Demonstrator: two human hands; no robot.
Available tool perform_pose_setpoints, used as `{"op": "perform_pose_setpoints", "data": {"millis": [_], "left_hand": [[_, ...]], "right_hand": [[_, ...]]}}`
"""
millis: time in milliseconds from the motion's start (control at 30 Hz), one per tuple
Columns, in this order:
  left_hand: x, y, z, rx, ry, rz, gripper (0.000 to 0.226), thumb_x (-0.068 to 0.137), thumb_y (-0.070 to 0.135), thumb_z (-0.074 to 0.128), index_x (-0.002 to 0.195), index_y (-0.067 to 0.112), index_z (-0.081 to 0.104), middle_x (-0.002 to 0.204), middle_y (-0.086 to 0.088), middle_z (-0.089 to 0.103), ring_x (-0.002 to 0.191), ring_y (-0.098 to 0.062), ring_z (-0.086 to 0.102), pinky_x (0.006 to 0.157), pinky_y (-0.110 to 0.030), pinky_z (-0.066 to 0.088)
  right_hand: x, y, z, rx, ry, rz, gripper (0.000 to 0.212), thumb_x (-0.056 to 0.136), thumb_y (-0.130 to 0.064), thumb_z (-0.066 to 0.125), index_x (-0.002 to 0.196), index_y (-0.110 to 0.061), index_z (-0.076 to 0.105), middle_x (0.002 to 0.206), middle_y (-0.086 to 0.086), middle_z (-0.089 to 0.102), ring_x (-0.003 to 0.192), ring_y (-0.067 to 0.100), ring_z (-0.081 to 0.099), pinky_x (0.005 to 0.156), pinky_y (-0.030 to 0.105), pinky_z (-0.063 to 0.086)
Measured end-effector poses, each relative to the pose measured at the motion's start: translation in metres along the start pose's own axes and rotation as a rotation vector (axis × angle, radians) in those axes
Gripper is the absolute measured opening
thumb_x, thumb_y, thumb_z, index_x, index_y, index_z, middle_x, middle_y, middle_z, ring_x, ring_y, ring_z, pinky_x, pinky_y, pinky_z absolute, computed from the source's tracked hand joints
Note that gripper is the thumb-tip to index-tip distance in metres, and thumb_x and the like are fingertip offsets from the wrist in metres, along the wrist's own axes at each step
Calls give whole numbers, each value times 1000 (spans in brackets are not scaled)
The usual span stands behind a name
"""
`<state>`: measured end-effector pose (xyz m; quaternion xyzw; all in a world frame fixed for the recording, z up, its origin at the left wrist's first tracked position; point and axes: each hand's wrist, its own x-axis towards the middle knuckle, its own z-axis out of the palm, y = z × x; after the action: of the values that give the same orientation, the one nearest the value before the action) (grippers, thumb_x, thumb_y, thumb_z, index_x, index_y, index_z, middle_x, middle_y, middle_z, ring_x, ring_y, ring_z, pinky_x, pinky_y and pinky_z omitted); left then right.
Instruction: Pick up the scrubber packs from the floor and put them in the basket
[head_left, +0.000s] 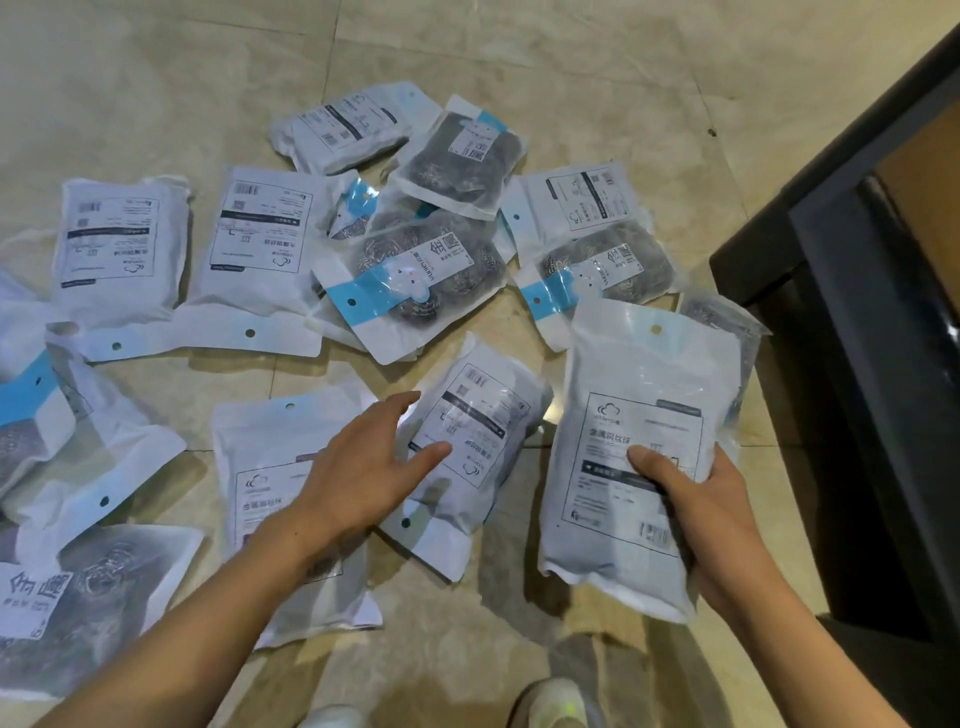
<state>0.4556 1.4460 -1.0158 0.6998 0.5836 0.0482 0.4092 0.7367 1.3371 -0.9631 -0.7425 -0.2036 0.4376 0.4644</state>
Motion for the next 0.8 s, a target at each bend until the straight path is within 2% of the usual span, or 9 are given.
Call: {"op": "perform_pose_setpoints", "data": {"millis": [133,267,300,433,533,567,667,733,800], "left_hand": [[41,22,19,-46,-53,-66,69,93,54,67,147,18,45,149,-5,57,130,-26,57,96,-35,46],[74,27,24,-96,-52,-168,79,85,54,76,145,12,46,140,-6,59,128,-31,58,101,-42,49],[81,29,24,-114,-55,-186,73,81,52,81,136,13,51,129,-3,62,121,-31,61,97,-41,51],[99,40,24,-214,-127,-243,48,63,35,98,90,13,65,95,-6,74,85,-21,69,77,-36,59],[105,37,27,-281,-227,-253,64,34,45,97,86,11,79,89,-6,80,87,-25,76,85,-44,63],[105,35,29,-299,-242,-252,65,32,45,95,85,12,80,88,-5,80,87,-26,77,87,-45,63],[100,38,28,-315,-267,-220,55,39,41,94,86,14,81,88,-4,80,87,-26,77,87,-45,63],[92,45,27,-353,-287,-171,37,59,23,93,92,13,79,89,-5,81,88,-26,77,88,-45,62],[87,49,26,-431,-280,-124,29,76,2,83,103,9,73,95,-9,80,92,-29,76,85,-42,63]], "right_hand": [[-1,-3,-22,18,42,-15,34,90,-13,76,122,-16,66,105,2,80,91,23,78,76,39,60],[0,1,-33,34,61,4,35,89,-15,77,122,-18,66,105,1,80,91,23,79,77,40,60],[1,2,-33,39,61,11,35,89,-15,78,122,-18,66,105,2,80,91,23,79,78,41,60],[6,6,-31,44,60,25,35,87,-16,79,119,-19,66,104,3,81,90,24,79,79,44,61],[10,6,-28,36,48,43,37,86,-19,80,120,-20,66,105,3,80,91,26,79,85,49,62],[11,6,-27,40,48,46,37,86,-20,80,121,-20,66,106,3,80,92,26,79,86,50,62],[11,4,-25,59,57,40,36,87,-18,80,121,-20,67,106,3,80,94,26,78,86,49,62],[11,2,-25,74,60,37,34,88,-17,79,120,-20,67,105,3,81,92,25,79,83,46,62],[10,-1,-24,88,62,35,32,89,-17,78,119,-20,67,103,2,81,90,23,79,79,43,62]]}}
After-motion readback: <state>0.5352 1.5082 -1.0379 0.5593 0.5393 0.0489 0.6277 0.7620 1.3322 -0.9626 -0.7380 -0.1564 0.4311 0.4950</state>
